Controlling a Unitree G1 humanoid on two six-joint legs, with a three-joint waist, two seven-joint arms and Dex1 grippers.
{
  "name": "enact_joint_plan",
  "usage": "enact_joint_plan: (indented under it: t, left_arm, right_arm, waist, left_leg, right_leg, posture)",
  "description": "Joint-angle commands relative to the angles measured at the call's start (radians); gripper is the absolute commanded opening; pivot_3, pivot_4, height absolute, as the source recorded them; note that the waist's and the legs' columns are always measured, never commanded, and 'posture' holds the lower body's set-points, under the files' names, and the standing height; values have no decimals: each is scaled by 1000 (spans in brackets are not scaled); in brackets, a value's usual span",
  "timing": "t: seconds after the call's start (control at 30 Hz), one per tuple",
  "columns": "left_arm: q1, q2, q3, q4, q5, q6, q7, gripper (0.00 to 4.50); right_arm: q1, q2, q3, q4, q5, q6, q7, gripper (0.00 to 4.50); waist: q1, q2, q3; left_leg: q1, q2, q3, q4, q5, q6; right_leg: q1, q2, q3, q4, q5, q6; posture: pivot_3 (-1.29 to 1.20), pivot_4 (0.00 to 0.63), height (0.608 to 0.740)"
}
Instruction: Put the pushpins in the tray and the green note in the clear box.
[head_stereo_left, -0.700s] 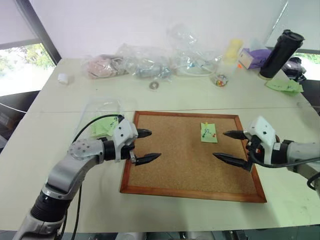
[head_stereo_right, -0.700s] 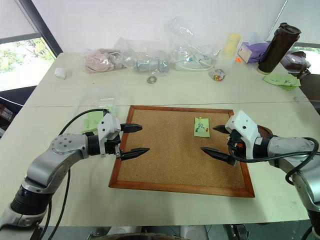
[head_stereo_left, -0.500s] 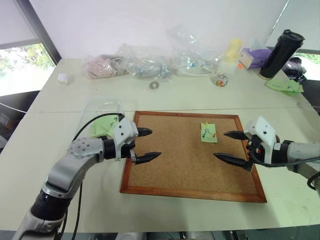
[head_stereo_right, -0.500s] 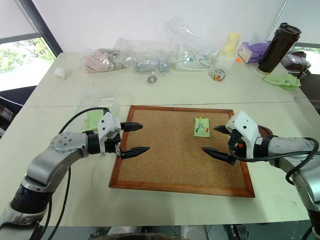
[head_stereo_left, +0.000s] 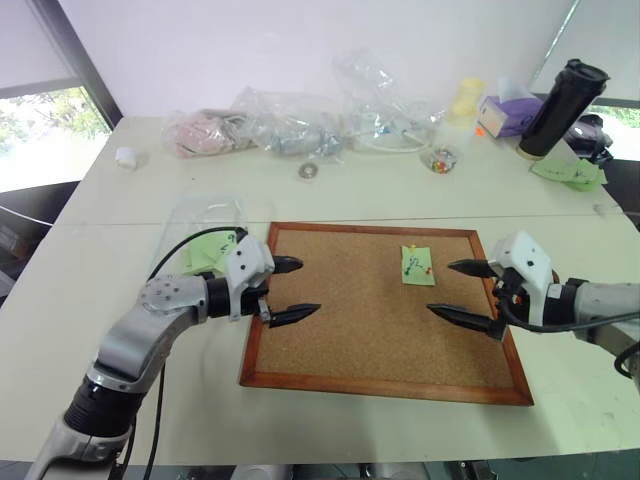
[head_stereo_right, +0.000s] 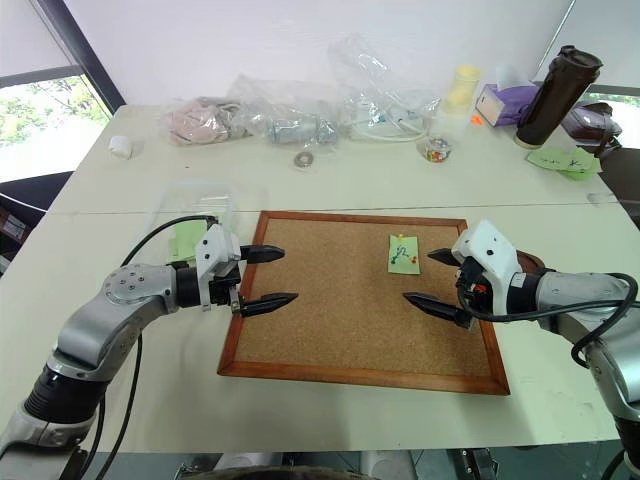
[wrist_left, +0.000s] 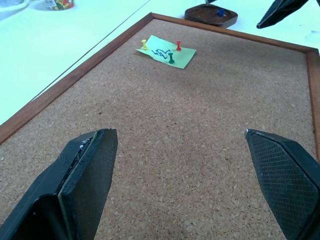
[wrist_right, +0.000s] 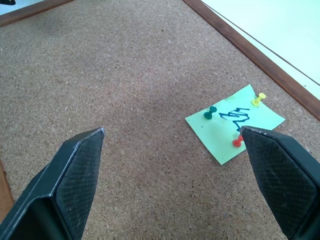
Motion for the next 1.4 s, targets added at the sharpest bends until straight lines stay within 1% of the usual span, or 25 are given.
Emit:
enact_joint_plan:
  t: [0.03,0.37,0.43,0.47,0.53,0.7,0.77,0.8,0.9,0.97,1.07,1.17,1.23,1.3,1.4]
  left_arm:
    - [-4,-1,10,-5,10,-29,-1,4474]
    - [-46,-13,-11,-11,0,2,1,4474]
    - [-69,-26,-29,9,17,-12,-4,4474]
    - [-81,-34,-38,20,25,-20,-5,4237]
    - [-95,-46,-47,33,31,-28,-8,3615]
    - [-123,-74,-97,89,79,-95,-32,1110]
    - [-130,-77,-149,142,141,-168,-57,123]
    - [-133,-80,-165,160,158,-188,-66,41]
    - [-119,-105,-228,238,234,-255,-59,41]
    - [-108,-109,-246,281,271,-304,-59,41]
    - [-92,-131,-255,356,302,-356,-45,41]
    - [-83,-147,-263,430,340,-419,-32,41]
    - [-75,-159,-264,472,358,-449,-17,41]
    - [-68,-170,-256,494,357,-455,-7,41]
    - [-59,-176,-252,499,366,-468,2,41]
  right_arm:
    - [-6,-8,-30,-7,2,-10,-3,4500]
    - [2,-7,-38,-14,5,-6,-10,4500]
    - [1,-4,-35,-16,5,-6,-14,4500]
    - [1,-2,-34,-17,5,-6,-16,4500]
    - [1,-1,-31,-19,6,-6,-19,4500]
    - [-1,5,-24,-22,6,-7,-28,4500]
    - [1,8,-21,-23,3,-9,-32,4500]
    - [2,9,-21,-24,3,-10,-33,4500]
    - [-20,32,-4,-5,-20,-35,-65,4500]
    - [-43,54,14,14,-36,-43,-91,4500]
    - [-96,109,60,73,-87,-65,-156,4500]
    - [-143,132,118,129,-159,-81,-201,4500]
    - [-209,185,148,182,-175,-57,-253,4500]
    - [-264,225,185,232,-202,-55,-280,4500]
    - [-315,254,222,295,-249,-49,-311,4500]
  waist:
    - [0,0,0]
    - [0,0,0]
    - [1,0,0]
    - [1,0,0]
    - [1,0,0]
    - [-1,0,0]
    - [0,0,0]
    - [0,0,0]
    - [1,0,0]
    - [0,0,0]
    - [-1,0,0]
    - [3,1,-1]
    - [3,0,-1]
    - [2,2,-2]
    - [5,4,-4]
  left_leg:
    - [0,0,0,0,0,0]
    - [0,0,0,0,0,0]
    - [0,0,0,0,0,0]
    - [0,0,0,0,0,0]
    - [0,0,0,0,0,0]
    - [0,0,0,0,0,0]
    - [0,0,0,0,0,0]
    - [0,0,0,0,0,0]
    - [0,0,0,0,0,0]
    - [0,0,0,0,0,0]
    - [0,0,0,0,0,0]
    - [0,0,0,1,0,0]
    - [1,-1,0,1,0,0]
    - [1,-1,0,2,0,0]
    - [2,-1,0,2,0,0]
  right_leg:
    - [0,0,0,0,0,0]
    - [0,0,0,0,0,0]
    - [0,0,0,0,0,0]
    - [0,0,0,0,0,0]
    - [0,0,0,0,0,0]
    - [0,0,0,0,0,0]
    - [0,0,0,0,0,0]
    - [0,0,0,0,0,0]
    - [0,0,0,0,0,0]
    - [0,0,0,0,0,0]
    - [-1,0,0,0,0,0]
    - [0,0,0,0,0,0]
    - [1,0,0,0,0,0]
    - [2,0,0,0,0,0]
    - [3,0,0,0,0,0]
  posture:
    - [0,150,740]
    - [0,150,740]
    - [0,150,740]
    - [0,150,740]
    - [0,150,740]
    - [0,150,740]
    - [0,150,740]
    - [0,150,740]
    - [0,150,740]
    - [0,150,740]
    - [0,150,740]
    - [0,150,740]
    - [0,150,740]
    - [0,150,740]
    - [0,150,740]
